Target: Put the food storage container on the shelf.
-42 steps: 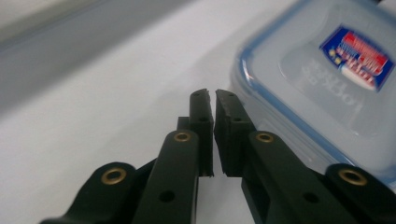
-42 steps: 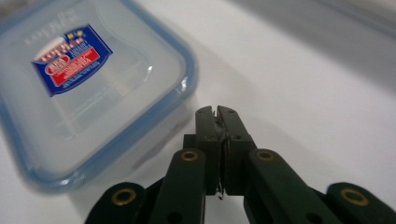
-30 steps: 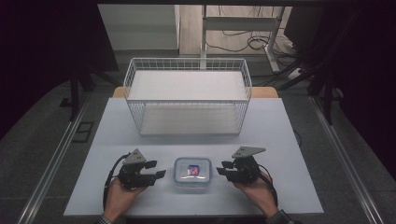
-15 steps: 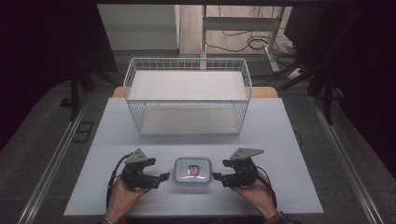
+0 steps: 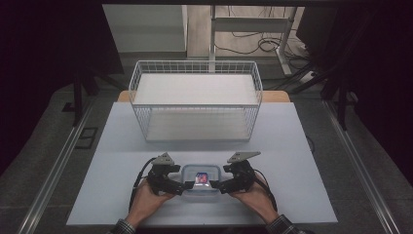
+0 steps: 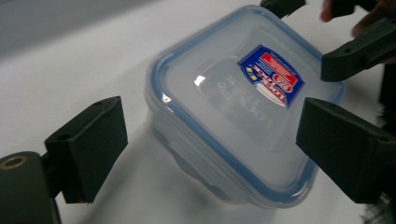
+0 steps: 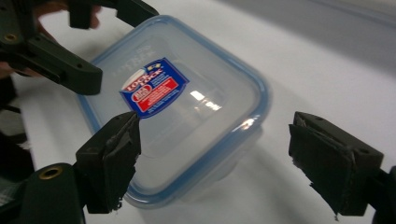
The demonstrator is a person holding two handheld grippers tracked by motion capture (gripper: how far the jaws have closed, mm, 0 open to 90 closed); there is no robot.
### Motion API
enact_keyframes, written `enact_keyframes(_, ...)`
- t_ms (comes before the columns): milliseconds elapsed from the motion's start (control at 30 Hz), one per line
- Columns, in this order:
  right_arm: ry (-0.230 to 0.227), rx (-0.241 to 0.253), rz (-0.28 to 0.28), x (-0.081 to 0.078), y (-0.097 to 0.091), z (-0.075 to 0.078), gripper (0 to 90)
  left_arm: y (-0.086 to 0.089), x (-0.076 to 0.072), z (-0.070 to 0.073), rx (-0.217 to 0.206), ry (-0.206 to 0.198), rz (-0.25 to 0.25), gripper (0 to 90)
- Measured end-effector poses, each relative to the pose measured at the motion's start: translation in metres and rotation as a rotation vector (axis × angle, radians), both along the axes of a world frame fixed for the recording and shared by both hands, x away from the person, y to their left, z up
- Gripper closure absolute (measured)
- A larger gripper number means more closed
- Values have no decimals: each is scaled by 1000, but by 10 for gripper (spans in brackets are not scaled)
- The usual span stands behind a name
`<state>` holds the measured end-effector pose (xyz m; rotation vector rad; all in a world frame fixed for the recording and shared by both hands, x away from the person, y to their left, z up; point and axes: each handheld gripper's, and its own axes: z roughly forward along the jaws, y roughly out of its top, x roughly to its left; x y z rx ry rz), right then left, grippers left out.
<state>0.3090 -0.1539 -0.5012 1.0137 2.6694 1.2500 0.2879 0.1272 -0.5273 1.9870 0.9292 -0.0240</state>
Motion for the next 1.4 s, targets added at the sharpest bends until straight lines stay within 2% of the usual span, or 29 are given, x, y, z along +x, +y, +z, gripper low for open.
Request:
enact_keyframes(33,18,6,5,1,1,-1,160,0,1,-1,-12,22,-21,92)
enact_keyframes(100,51,21,12,1,1,-4,164,0,0,-3,-38,49,-28,139)
enact_keyframes(200,108,46,28,0,1,-6,194,1,-4,0,-28,57,-36,168)
enact_keyframes(367,93,48,17,-5,-2,-4,255,8,-10,1,-40,69,-47,297)
enact_keyframes(433,117,60,16,-8,-6,-3,319,10,-12,2,-43,72,-40,332)
enact_keyframes(467,117,60,16,-8,-6,-3,319,11,-13,3,-48,72,-40,332)
enact_keyframes(600,180,108,29,-11,-17,-6,437,18,-19,2,-67,74,-62,416)
enact_keyframes(633,180,108,29,-11,-17,-6,437,18,-19,2,-67,74,-62,437)
enact_keyframes(667,197,126,31,-11,-20,-5,483,20,-20,2,-85,78,-59,474)
enact_keyframes(733,210,149,32,-10,-23,-5,518,26,-22,1,-128,91,-62,521)
enact_keyframes(867,245,183,34,-9,-27,-5,552,28,-21,0,-142,98,-65,539)
enact_keyframes(967,251,196,28,-9,-28,-6,561,29,-20,-1,-156,105,-58,547)
enact_keyframes(1000,248,218,23,-9,-28,-5,571,31,-18,-2,-173,116,-53,550)
enact_keyframes(1100,234,218,18,-9,-27,-4,573,33,-15,-3,-185,121,-54,556)
enact_keyframes(1133,230,242,9,-8,-28,-3,579,34,-14,-2,-202,122,-53,558)
enact_keyframes(1267,238,305,-5,-6,-32,-1,588,36,-12,6,-218,93,-55,565)
enact_keyframes(1400,216,313,-3,-5,-32,5,588,37,-10,11,-226,76,-51,566)
